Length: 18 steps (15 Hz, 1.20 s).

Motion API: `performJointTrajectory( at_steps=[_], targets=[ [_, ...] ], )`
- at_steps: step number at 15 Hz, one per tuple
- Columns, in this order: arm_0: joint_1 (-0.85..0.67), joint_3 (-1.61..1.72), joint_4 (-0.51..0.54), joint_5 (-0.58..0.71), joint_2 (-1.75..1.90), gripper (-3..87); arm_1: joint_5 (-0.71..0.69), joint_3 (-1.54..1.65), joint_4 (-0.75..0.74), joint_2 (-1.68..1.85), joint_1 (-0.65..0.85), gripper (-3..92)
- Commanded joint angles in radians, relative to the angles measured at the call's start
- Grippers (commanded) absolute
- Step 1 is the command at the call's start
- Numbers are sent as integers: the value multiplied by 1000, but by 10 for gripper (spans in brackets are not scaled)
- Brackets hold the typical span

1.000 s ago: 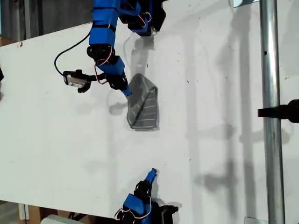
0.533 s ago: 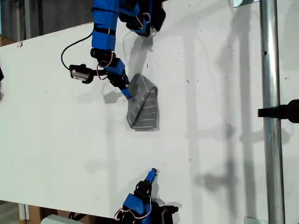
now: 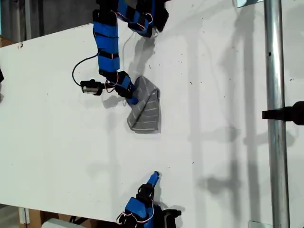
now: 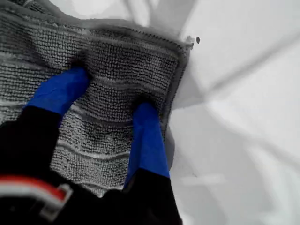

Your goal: Grasp corners of a towel and fold twice.

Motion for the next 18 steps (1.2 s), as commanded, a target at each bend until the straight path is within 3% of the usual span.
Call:
performJointTrajectory(
  at_steps=[1, 4, 7, 10, 15, 16, 18],
  targets=[
    [8, -3, -14, -15, 5, 84, -37, -83, 38, 48, -25, 75],
    [6, -5, -15, -11, 5, 84, -87, -241, 321, 152, -49, 68],
    [9, -5, -17, -17, 5, 84, -120, -265, 425, 339, -95, 63],
    [11, -8, -17, -17, 5, 85, -147, -385, 399, 295, -225, 60],
    [8, -6, -17, -20, 5, 93, -153, -560, 204, -91, -339, 79],
    [9, -6, -17, -23, 5, 94, -144, -643, 213, -202, -345, 162],
    [14, -5, -17, -26, 5, 97, -153, -833, 368, -282, -327, 355]
  ],
)
